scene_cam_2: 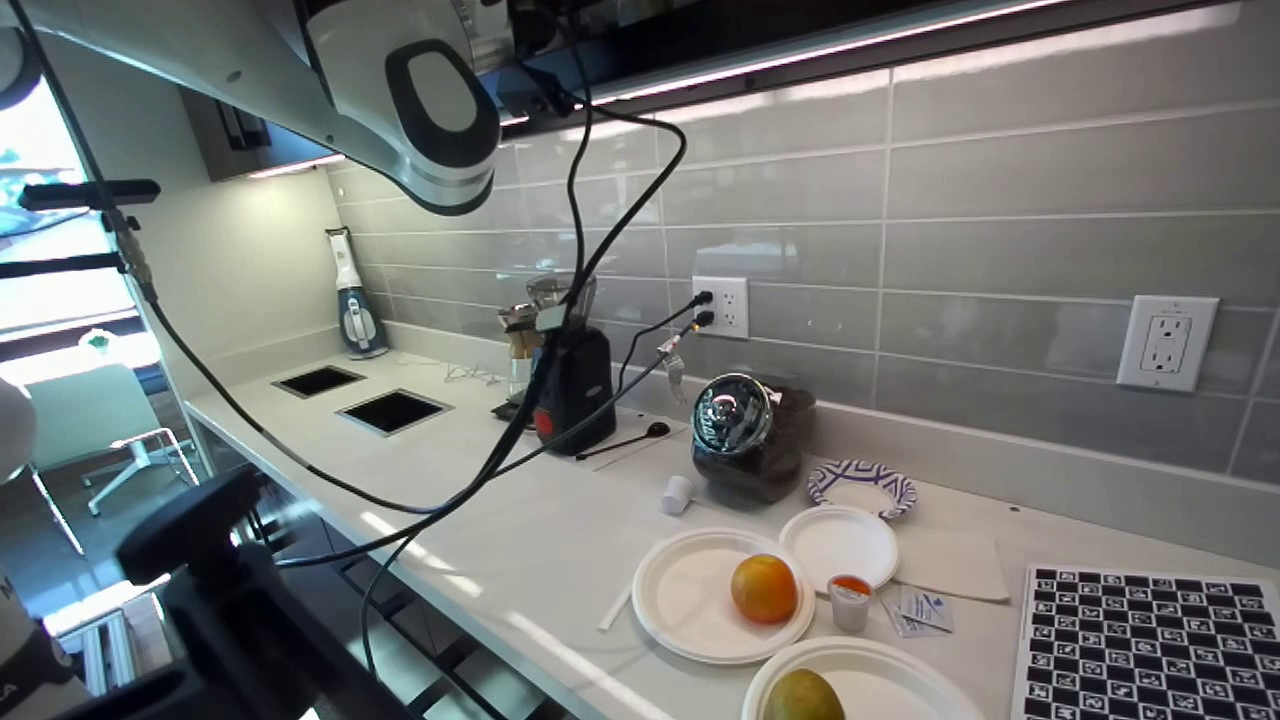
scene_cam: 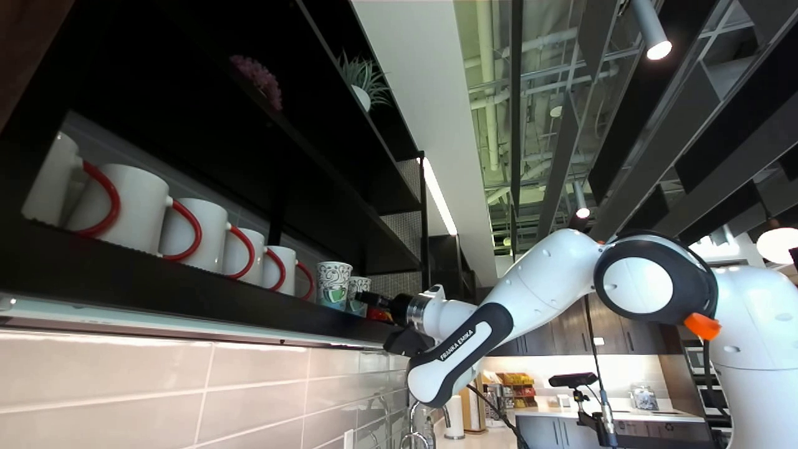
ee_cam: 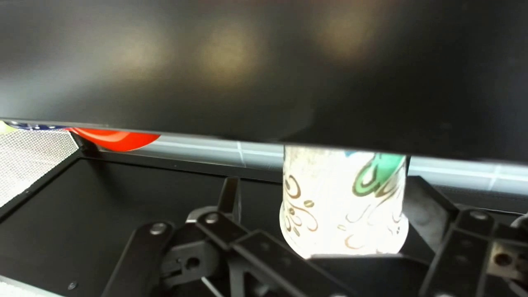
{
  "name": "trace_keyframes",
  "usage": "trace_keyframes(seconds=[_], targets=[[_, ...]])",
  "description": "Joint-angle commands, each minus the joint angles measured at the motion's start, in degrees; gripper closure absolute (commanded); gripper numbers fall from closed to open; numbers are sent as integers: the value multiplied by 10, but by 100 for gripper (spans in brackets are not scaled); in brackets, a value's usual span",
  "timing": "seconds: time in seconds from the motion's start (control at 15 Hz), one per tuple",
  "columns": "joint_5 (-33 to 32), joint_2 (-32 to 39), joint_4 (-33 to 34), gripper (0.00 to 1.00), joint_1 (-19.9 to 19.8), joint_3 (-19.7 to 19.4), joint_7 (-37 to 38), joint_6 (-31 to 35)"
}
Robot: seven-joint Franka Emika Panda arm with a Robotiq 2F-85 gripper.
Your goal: Pick up the two cups from the counter and put them on the shelf
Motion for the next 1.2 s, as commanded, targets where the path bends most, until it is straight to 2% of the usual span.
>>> trace_keyframes(seconds=[0.0,0.27,0.33,0.47,0.53,0.87,1.13], targets=[[-9,48,-31,0,89,-70,-43,-33],[-16,52,-47,0,207,-190,-52,-75],[16,85,-52,0,256,-210,-114,-87],[23,89,-56,0,335,-282,-124,-110],[-21,46,-58,0,346,-321,-37,-127],[-104,7,-80,0,496,-489,80,-165],[-159,-55,-126,0,591,-609,153,-174]])
